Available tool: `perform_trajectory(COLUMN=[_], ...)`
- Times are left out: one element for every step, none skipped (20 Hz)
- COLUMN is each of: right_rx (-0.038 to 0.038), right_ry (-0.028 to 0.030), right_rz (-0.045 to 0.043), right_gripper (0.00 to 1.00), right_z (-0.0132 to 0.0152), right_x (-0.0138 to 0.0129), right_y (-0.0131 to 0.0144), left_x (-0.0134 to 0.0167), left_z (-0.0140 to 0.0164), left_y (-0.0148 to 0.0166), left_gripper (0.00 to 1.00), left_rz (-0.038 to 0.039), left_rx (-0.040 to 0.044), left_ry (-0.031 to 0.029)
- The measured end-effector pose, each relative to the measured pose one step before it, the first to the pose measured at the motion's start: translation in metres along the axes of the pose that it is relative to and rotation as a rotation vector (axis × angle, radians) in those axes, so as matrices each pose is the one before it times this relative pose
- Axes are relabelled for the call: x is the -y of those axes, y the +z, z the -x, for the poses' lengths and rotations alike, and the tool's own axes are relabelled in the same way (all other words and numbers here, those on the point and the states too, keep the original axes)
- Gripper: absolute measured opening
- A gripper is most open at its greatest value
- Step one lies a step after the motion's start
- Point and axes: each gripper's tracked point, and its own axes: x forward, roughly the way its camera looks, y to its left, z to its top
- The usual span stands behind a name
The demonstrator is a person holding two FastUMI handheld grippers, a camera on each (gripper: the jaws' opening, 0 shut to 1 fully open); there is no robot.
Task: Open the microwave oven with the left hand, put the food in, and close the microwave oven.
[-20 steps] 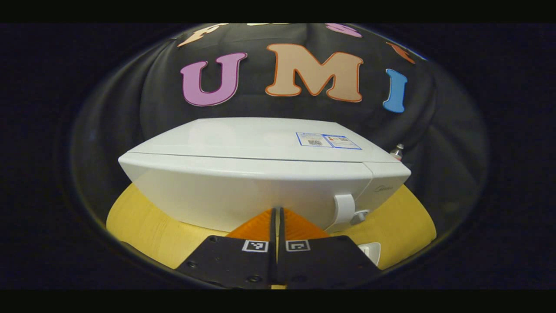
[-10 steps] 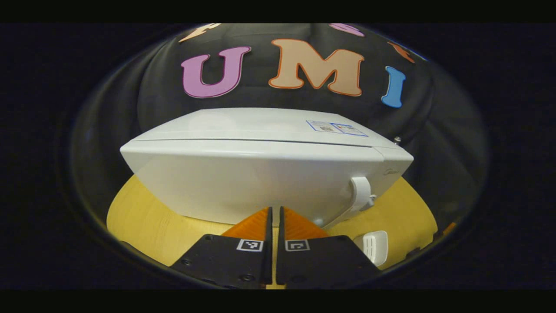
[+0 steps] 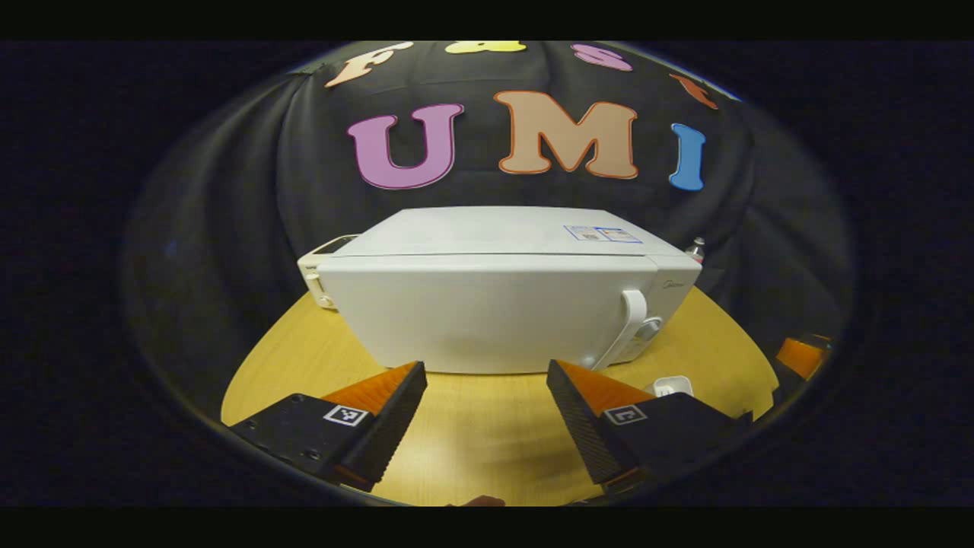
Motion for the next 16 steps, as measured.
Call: perform_trajectory(right_rx=[0.01131, 0.01793, 0.01957, 0.02164, 0.02518, 0.02537, 0.02811, 0.03050, 0.03176, 0.02605, 0.01993, 0.01259, 0.01118, 0.01304, 0.01646, 0.01212], right_ry=[0.01872, 0.01814, 0.01617, 0.01423, 0.01092, 0.01195, 0.01166, 0.01172, 0.00645, 0.00537, 0.00644, 0.00491, 0.01159, 0.01346, 0.01102, 0.01160], right_rz=[0.00678, 0.00724, 0.00950, 0.01218, 0.01201, 0.01313, 0.01374, 0.01723, 0.01962, 0.01537, 0.00617, -0.00091, -0.00773, -0.00913, -0.00412, -0.00474], right_gripper=[1.00, 1.00, 1.00, 1.00, 1.00, 0.92, 0.92, 0.92, 0.92, 0.92, 0.92, 0.92, 0.92, 0.92, 0.92, 0.92], right_z=[0.00213, 0.00741, 0.00279, 0.00037, 0.00067, 0.00055, 0.00109, 0.00020, -0.00018, 0.00038, 0.00145, 0.00110, 0.00280, 0.00194, 0.00328, 0.00174], right_x=[-0.00780, -0.00717, -0.00650, -0.00463, -0.00488, -0.00436, -0.00377, -0.00350, -0.00209, -0.00102, -0.00188, -0.00096, -0.00277, -0.00297, -0.00228, -0.00055], right_y=[0.00753, 0.00930, 0.01098, 0.01022, 0.01175, 0.01344, 0.01350, 0.01339, 0.01416, 0.01188, 0.01103, 0.00723, 0.00789, 0.00745, 0.00731, 0.00623], left_x=[-0.00112, -0.00372, -0.00329, -0.00203, -0.00386, -0.00584, -0.00723, -0.00595, -0.00265, -0.00167, 0.00116, 0.00284, 0.00251, 0.00186, 0.00036, -0.00048], left_z=[0.00792, 0.00779, 0.00760, 0.00634, 0.00584, 0.00389, 0.00298, 0.00395, 0.00368, 0.00276, 0.00283, 0.00270, 0.00211, 0.00255, 0.00178, 0.00232], left_y=[0.00815, 0.00801, 0.00813, 0.01262, 0.01361, 0.01357, 0.01133, 0.01456, 0.01296, 0.01335, 0.00902, 0.00666, 0.00419, 0.00453, 0.00445, 0.00505], left_gripper=[0.96, 0.99, 0.96, 0.99, 0.96, 0.96, 0.96, 0.96, 0.96, 0.96, 0.96, 0.96, 0.94, 0.94, 0.94, 0.96], left_rz=[0.01005, 0.00858, 0.00766, 0.00611, 0.00273, -0.00621, -0.00973, -0.01143, -0.00468, 0.00290, 0.01311, 0.02528, 0.03042, 0.02579, 0.01736, 0.00410], left_rx=[0.02215, 0.01712, 0.02010, 0.03081, 0.03951, 0.03159, 0.03189, 0.03218, 0.03562, 0.03197, 0.02356, 0.00979, 0.00536, 0.00334, 0.00894, 0.01140], left_ry=[0.00317, 0.00951, 0.00631, 0.00220, 0.00302, 0.01389, 0.01894, 0.01453, 0.00880, 0.00271, -0.00717, -0.00872, -0.00716, -0.00539, -0.00079, 0.00426])
